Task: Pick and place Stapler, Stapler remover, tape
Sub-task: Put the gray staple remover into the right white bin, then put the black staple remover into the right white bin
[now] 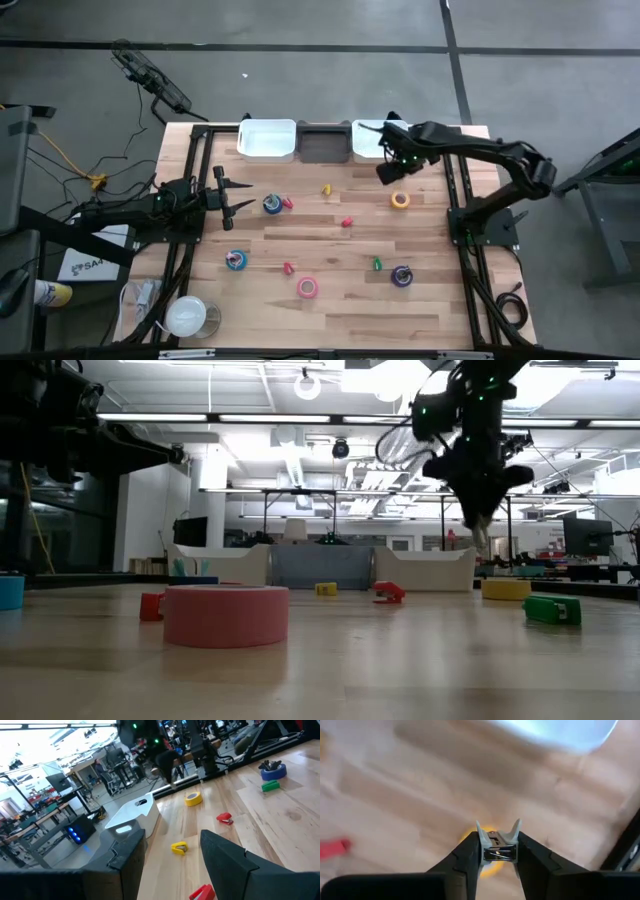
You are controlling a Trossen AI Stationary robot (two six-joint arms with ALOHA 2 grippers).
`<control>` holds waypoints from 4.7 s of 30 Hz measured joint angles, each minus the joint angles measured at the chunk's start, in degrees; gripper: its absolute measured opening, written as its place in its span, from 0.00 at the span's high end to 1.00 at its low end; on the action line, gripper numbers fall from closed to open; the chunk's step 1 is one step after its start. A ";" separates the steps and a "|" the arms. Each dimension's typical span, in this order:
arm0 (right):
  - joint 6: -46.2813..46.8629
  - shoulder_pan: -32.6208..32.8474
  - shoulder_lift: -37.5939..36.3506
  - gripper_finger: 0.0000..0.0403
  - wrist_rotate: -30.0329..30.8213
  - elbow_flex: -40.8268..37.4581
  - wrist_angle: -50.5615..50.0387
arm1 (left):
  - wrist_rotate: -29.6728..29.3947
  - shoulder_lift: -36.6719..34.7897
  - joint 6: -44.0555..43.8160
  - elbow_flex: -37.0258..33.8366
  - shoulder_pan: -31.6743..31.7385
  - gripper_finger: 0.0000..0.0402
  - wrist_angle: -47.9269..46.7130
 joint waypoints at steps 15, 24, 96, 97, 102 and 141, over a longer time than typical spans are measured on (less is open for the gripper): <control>-28.30 -1.62 2.91 0.76 3.04 0.04 31.75 | 0.00 0.02 0.00 0.01 0.01 0.54 0.00; -49.35 -5.86 8.24 0.76 2.89 0.04 35.59 | 0.00 0.02 0.00 0.01 0.01 0.54 0.00; -21.61 -8.12 -1.63 0.51 -2.29 0.04 5.50 | -0.02 0.02 0.00 0.01 0.00 0.54 0.00; -19.56 -6.85 -2.30 0.51 -2.36 0.04 3.31 | -0.02 0.01 0.00 0.00 0.00 0.54 0.00; -8.87 0.81 -3.96 0.51 -2.34 0.03 -5.50 | -0.02 0.02 0.00 -0.01 0.00 0.54 0.00; 58.23 53.20 8.22 0.20 -13.80 -0.07 -3.71 | -0.02 0.00 0.00 0.01 0.01 0.54 0.00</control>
